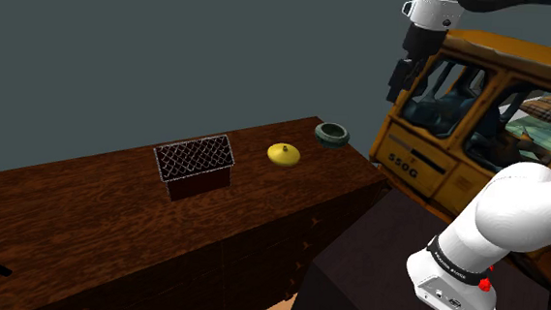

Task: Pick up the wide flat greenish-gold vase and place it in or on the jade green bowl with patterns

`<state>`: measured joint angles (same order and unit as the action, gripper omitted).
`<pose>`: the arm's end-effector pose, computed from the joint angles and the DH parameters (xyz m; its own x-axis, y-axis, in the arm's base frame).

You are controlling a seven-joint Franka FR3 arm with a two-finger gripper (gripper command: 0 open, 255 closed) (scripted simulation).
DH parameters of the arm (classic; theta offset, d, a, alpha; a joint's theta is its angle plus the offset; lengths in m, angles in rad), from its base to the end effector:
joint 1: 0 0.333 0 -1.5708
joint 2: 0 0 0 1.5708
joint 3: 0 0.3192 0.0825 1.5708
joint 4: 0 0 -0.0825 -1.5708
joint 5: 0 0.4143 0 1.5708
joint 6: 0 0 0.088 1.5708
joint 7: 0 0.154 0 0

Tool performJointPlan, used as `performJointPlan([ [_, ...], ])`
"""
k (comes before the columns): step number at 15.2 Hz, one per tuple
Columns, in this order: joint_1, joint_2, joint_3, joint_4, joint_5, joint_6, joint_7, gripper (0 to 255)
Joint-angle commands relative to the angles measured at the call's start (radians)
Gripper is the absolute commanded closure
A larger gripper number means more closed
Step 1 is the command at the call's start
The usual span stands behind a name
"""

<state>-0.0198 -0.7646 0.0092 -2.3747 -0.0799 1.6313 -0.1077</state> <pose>0.3469 -0.0151 0.5351 0.9950 0.0989 0.0116 0.0976 -0.9913 0.0878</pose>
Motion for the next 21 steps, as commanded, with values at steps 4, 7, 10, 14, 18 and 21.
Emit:
performJointPlan([
  [4, -0.002, 0.083, -0.002, -0.019, -0.003, 0.098, 0.008, 0],
  [7, -0.005, 0.176, -0.004, -0.025, -0.005, 0.193, 0.015, 0],
  [10, -0.007, 0.277, -0.006, -0.018, -0.009, 0.284, 0.022, 0],
  [14, -0.011, 0.422, -0.007, 0.011, -0.014, 0.394, 0.032, 0],
  [18, -0.014, 0.573, -0.009, 0.062, -0.019, 0.490, 0.042, 0],
  [21, -0.017, 0.689, -0.010, 0.114, -0.023, 0.550, 0.048, 0],
])
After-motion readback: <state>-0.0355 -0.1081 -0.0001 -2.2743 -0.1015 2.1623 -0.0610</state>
